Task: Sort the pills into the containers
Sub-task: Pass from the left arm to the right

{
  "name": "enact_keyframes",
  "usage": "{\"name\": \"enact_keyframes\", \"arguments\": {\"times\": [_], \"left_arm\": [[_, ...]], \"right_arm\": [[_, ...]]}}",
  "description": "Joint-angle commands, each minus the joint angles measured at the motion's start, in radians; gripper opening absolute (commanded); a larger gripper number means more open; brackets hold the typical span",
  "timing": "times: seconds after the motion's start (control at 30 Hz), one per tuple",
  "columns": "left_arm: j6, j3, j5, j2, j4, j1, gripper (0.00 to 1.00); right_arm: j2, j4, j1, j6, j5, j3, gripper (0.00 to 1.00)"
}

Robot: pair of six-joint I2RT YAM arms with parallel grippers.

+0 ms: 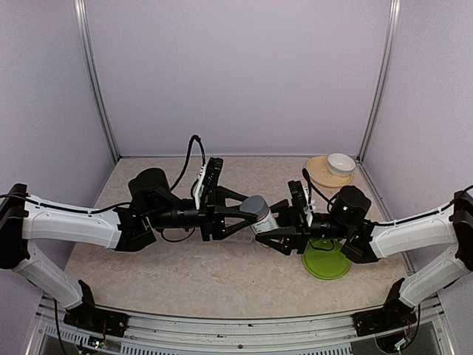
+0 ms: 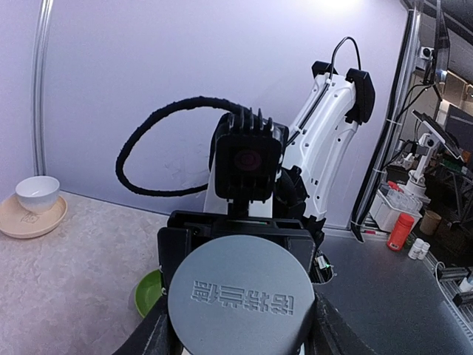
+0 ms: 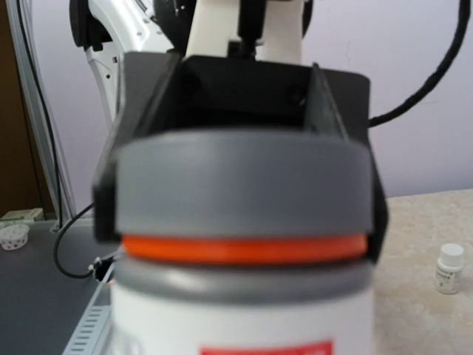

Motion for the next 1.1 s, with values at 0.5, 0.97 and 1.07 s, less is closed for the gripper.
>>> {"name": "enact_keyframes", "arguments": {"times": [0.5, 0.97, 1.07], "left_arm": [[-0.005, 0.027, -0.004, 0.017, -0.02, -0.009, 0.35], [0.115, 0.065, 0.111, -0.027, -0.176, -0.002, 0.82], [0.164, 0.095, 0.136, -0.035, -0.25, 0.003, 0.83]], "right_arm": [[0.008, -0.021, -0.006, -0.031, 0.016, 0.007, 0.31], [-0.033, -0.119, -0.006, -0.055, -0.037, 0.009, 0.26], [-0.048, -0.126, -0.007, -0.051, -0.045, -0.001, 0.25]]}}
